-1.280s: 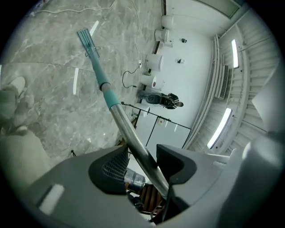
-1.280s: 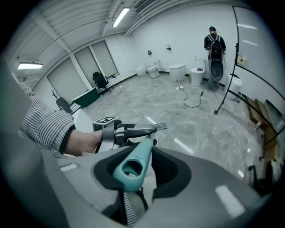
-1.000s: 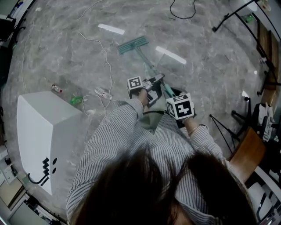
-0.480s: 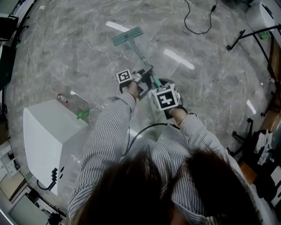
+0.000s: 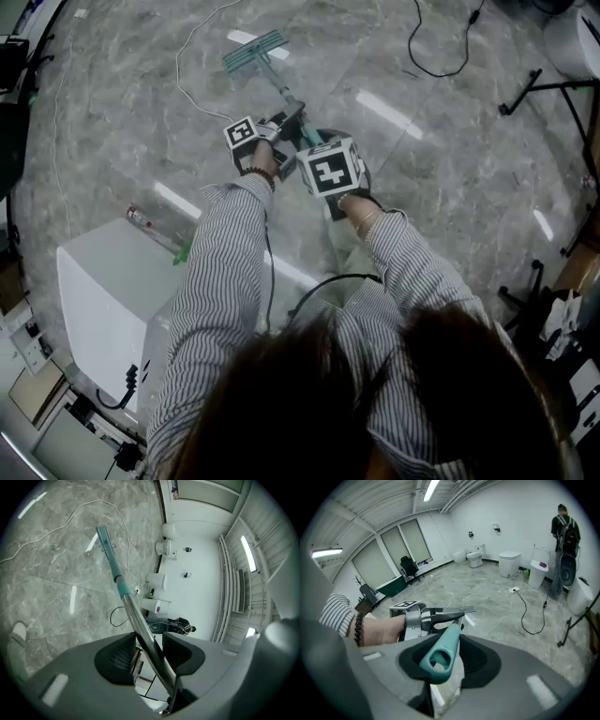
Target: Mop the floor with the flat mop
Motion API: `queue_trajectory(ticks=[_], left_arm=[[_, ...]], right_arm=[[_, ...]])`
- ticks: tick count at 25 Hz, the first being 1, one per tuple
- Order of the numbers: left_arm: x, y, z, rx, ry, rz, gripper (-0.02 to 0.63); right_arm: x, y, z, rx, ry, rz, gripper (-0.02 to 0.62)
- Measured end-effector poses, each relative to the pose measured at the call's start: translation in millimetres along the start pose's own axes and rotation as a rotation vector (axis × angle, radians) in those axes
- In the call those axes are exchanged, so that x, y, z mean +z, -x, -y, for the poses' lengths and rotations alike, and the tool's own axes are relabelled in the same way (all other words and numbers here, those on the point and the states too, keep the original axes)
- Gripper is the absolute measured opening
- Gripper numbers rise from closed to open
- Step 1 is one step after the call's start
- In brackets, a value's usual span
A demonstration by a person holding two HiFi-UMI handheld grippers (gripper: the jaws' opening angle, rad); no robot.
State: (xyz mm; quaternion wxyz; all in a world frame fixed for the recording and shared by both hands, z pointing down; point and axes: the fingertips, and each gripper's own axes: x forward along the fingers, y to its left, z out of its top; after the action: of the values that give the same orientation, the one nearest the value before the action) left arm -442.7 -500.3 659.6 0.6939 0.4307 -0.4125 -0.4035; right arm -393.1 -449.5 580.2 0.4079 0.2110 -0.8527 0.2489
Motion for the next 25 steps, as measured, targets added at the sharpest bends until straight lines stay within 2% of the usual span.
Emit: queue_trajectory(ticks=[7, 15, 19, 22, 25], left_arm=[[15.1, -7.7, 2.8, -0.036, 0.018, 0.049, 0.17], [3.4, 3.6, -9.8, -0.004, -0.002, 0.047, 0.167], [-13.6, 16.4, -32.9, 0.007, -0.039, 0.042, 0.166], [-47.9, 30.8, -45.1, 0.017, -0.045, 0.026, 0.166], [-90.2, 53.4, -68.1, 0.041, -0.058, -0.02, 0.166]], right_arm=[[10.9, -9.9, 4.5, -0.001, 0.007, -0.017, 0.117], [-8.1, -6.8, -2.2, -0.008, 0.028, -0.044, 0.115], [-35.5, 8.0, -6.4, -0.01, 0.023, -0.067, 0.115], [-68.0, 27.0, -11.4, -0.022, 0.023, -0.076, 0.115], [-120.3, 47.5, -20.8, -0.039, -0.012, -0.101, 0.114]])
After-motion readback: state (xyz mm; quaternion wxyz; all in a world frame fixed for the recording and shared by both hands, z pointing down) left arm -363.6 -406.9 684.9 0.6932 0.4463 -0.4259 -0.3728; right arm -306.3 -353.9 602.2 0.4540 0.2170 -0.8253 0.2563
